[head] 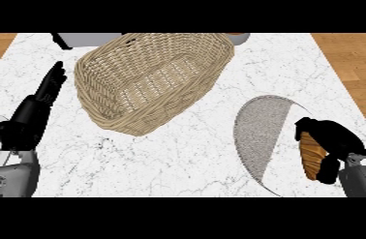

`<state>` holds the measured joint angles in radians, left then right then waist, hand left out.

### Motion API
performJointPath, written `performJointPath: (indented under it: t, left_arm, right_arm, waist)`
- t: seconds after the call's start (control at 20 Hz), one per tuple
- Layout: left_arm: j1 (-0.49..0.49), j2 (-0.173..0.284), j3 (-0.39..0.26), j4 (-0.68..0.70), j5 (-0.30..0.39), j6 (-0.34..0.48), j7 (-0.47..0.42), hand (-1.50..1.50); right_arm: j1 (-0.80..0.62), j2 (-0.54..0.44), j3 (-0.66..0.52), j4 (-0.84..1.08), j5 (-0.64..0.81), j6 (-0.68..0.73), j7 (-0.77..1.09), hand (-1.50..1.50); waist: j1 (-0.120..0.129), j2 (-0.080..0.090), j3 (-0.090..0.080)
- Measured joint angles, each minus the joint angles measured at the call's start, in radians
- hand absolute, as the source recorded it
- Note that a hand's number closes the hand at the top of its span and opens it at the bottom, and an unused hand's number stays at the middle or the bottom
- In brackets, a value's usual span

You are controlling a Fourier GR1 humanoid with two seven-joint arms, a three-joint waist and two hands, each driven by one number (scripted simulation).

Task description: Pick the croissant from the placemat and place it in the basket

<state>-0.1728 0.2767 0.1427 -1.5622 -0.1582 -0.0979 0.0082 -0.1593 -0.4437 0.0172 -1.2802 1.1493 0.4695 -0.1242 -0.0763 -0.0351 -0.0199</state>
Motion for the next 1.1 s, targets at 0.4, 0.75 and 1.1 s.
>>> performJointPath:
  t: [0.4, 0.75, 1.1]
  left_arm:
    - [0.04, 0.016, 0.03, -0.006, 0.002, 0.007, 0.002, 0.0]
    - [0.034, 0.007, 0.016, -0.013, 0.009, -0.004, 0.002, 0.0]
    - [0.004, 0.003, -0.013, -0.014, 0.01, -0.028, -0.008, 0.0]
  right_arm:
    - [0.09, 0.213, -0.194, -0.175, 0.054, -0.149, 0.53, 1.5]
    - [0.038, 0.39, -0.148, -0.535, 0.137, -0.367, 0.821, 1.5]
    - [-0.144, 0.434, 0.106, -0.835, 0.263, -0.371, 1.099, 1.5]
  waist:
    - [-0.047, -0.009, 0.003]
    - [-0.012, -0.004, 0.012]
    - [0.051, 0.013, 0.014]
